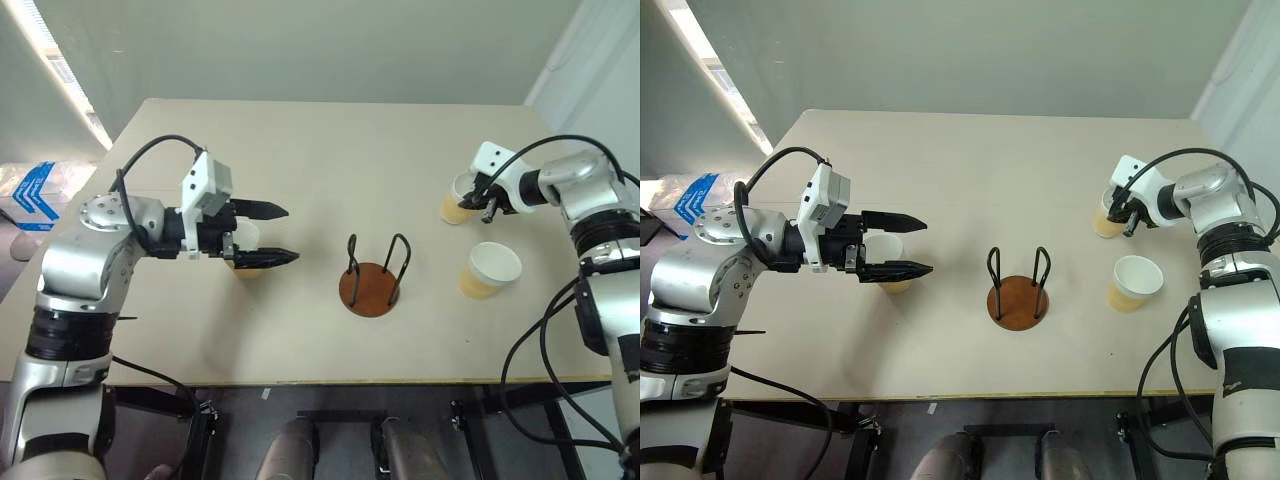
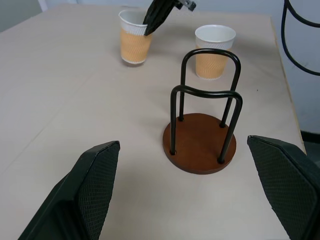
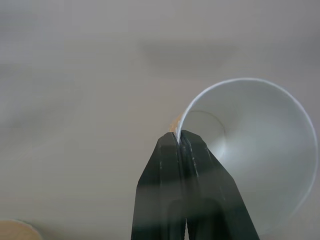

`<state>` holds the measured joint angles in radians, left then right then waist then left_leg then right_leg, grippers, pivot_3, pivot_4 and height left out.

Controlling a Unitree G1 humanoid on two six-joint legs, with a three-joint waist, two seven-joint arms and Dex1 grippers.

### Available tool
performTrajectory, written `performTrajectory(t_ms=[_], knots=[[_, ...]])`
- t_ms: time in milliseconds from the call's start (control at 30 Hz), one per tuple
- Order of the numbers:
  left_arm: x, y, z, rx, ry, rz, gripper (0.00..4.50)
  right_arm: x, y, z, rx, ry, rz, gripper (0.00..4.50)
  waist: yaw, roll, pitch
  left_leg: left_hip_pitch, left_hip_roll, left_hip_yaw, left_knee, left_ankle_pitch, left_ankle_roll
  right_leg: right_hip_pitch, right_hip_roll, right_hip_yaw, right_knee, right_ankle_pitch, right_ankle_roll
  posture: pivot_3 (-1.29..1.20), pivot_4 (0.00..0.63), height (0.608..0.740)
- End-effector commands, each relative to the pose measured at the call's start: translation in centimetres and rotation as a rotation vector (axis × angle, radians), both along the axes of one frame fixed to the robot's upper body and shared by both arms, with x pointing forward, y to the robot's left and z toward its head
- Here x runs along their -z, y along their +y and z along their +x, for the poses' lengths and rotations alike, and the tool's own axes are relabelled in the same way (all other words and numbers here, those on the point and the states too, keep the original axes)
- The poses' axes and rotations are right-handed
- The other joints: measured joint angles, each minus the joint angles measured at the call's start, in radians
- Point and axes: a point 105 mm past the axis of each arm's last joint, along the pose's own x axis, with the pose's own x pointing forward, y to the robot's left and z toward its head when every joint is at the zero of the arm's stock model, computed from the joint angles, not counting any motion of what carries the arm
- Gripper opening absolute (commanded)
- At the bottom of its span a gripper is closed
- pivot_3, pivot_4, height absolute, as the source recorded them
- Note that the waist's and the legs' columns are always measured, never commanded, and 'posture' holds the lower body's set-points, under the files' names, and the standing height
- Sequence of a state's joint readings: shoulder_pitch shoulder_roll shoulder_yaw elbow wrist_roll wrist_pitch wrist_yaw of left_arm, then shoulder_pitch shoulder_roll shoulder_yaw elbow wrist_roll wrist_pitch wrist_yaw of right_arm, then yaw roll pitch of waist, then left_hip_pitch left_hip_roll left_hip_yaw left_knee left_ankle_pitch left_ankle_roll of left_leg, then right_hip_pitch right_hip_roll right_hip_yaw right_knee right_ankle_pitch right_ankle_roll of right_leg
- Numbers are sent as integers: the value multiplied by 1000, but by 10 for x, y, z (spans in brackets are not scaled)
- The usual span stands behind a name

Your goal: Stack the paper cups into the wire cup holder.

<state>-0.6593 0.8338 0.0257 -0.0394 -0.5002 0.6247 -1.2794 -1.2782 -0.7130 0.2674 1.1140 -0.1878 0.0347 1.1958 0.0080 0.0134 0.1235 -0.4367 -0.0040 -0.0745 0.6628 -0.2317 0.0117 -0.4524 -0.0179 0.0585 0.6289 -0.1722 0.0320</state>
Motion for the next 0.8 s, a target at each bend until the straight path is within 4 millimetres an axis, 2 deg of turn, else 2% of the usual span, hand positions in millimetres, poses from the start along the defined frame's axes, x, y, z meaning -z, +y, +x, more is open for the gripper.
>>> performTrajectory(t_ms=[33, 100, 167, 233, 333, 400, 467, 633, 800], knots=[[-18, -1, -6, 48, -66, -39, 4500, -47, 15, -15, -117, -66, 105, 37, 0, 0, 0, 0, 0, 0, 0, 0, 0, 0, 0, 0, 0, 0, 0, 0, 150, 740], [-20, 4, -9, 49, -59, -60, 4500, -73, 37, -45, -254, -63, 160, 37, 0, 0, 0, 0, 0, 0, 0, 0, -1, 0, 0, -1, 0, -1, -1, 0, 150, 740], [-21, 12, -9, 37, -53, -67, 4500, -96, 67, -90, -417, -37, 199, 37, -1, 0, 0, -1, 0, 0, -1, 0, -3, 0, 0, -2, -1, -2, -2, 0, 150, 740], [-22, 16, -7, 29, -54, -65, 4500, -96, 85, -123, -508, -4, 175, 37, -2, 0, 0, -2, 1, 0, -1, 3, -10, 0, 2, -2, -1, -4, -3, 0, 150, 740], [-24, 16, -4, 33, -54, -60, 4500, -88, 98, -147, -559, 27, 133, 37, -2, -2, -1, 1, 3, -1, 0, 6, -16, 3, 4, -2, -1, -10, -9, 0, 150, 740], [-23, 15, -2, 45, -53, -46, 4500, -82, 104, -152, -579, 27, 95, 37, -3, -3, -1, 2, 3, -2, 1, 5, -15, 4, 4, -2, -1, -12, -12, 0, 150, 740], [-22, 13, -1, 58, -48, -34, 4500, -77, 109, -153, -593, 15, 55, 37, -1, -3, 0, 2, 2, -2, 2, -1, -5, 3, 3, -1, 0, -11, -11, 0, 150, 740], [-20, 8, 1, 96, -45, -2, 4500, -64, 115, -141, -613, -35, -52, 37, -3, -3, 0, 2, 1, -2, 4, 3, -1, 3, 3, -1, 1, -8, -12, 0, 150, 740], [-20, 9, 3, 99, -51, 12, 4500, -60, 120, -141, -643, -35, -61, 37, -3, -3, 0, 2, 1, -3, 4, 5, 0, 2, 3, -1, 3, -7, -12, 0, 150, 740]])
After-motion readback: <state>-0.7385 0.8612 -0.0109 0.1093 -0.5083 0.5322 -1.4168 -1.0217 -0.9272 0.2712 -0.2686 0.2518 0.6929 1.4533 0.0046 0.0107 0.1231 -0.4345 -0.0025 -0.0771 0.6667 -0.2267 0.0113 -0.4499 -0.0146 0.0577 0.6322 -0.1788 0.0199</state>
